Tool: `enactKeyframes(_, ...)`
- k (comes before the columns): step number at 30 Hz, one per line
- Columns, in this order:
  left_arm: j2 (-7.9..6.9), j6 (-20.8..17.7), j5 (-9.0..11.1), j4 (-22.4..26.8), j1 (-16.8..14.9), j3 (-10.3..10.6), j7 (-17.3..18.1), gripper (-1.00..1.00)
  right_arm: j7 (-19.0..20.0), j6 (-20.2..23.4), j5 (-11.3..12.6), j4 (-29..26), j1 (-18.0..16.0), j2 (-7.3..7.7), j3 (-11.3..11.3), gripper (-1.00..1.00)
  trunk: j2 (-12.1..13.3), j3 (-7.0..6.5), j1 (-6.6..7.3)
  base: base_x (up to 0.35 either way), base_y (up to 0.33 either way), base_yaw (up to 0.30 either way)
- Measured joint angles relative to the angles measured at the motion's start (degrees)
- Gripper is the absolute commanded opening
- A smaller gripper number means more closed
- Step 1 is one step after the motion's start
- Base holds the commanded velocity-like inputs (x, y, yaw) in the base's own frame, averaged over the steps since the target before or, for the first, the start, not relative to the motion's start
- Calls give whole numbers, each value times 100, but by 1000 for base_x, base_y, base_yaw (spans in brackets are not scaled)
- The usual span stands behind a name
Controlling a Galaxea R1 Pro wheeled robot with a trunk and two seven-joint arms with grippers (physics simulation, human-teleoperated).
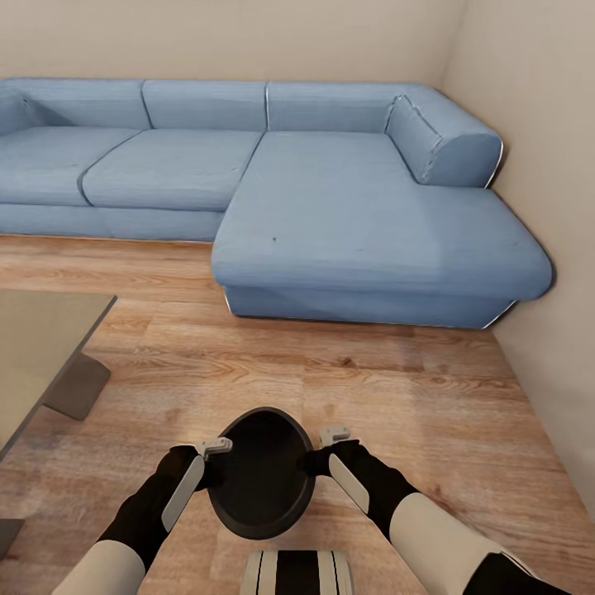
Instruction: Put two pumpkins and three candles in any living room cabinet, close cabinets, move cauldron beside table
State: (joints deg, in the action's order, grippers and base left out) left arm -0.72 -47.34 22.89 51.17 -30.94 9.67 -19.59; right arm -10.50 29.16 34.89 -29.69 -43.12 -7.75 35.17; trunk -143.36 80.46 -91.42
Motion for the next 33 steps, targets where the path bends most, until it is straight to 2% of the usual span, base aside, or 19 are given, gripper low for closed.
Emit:
enactKeyframes(11,-10,6,-26,11,4,-5,4,-100,-44,-15,85,-9,-4,4,37,-100,0,0,1,0,0,0)
enactKeyframes(16,-32,35,234,30,1,73,-192,-100,-58,-11,115,-39,-4,19,59,-100,0,0,-3,0,0,0)
enactKeyframes(17,-76,51,352,57,3,191,-255,-100,-58,-7,127,-49,-7,27,72,-100,0,0,-6,0,0,0)
enactKeyframes(19,-86,22,467,110,3,267,-380,-100,-51,0,190,-82,-6,60,106,-100,0,0,-13,0,0,0)
enactKeyframes(22,-46,-128,447,225,2,201,-466,-100,-53,133,179,-212,-4,98,72,-100,0,0,-41,0,0,0)
enactKeyframes(29,-50,-126,469,230,2,217,-485,-100,-52,132,189,-211,-5,102,77,-100,0,0,-41,0,0,14)
enactKeyframes(31,-3,-85,471,188,0,188,-484,-100,-53,200,165,-272,-4,144,80,-100,-1,0,-41,0,0,183)
enactKeyframes(33,8,44,551,131,5,250,-441,-100,-62,290,121,-375,-2,210,91,-100,0,0,-41,0,0,244)
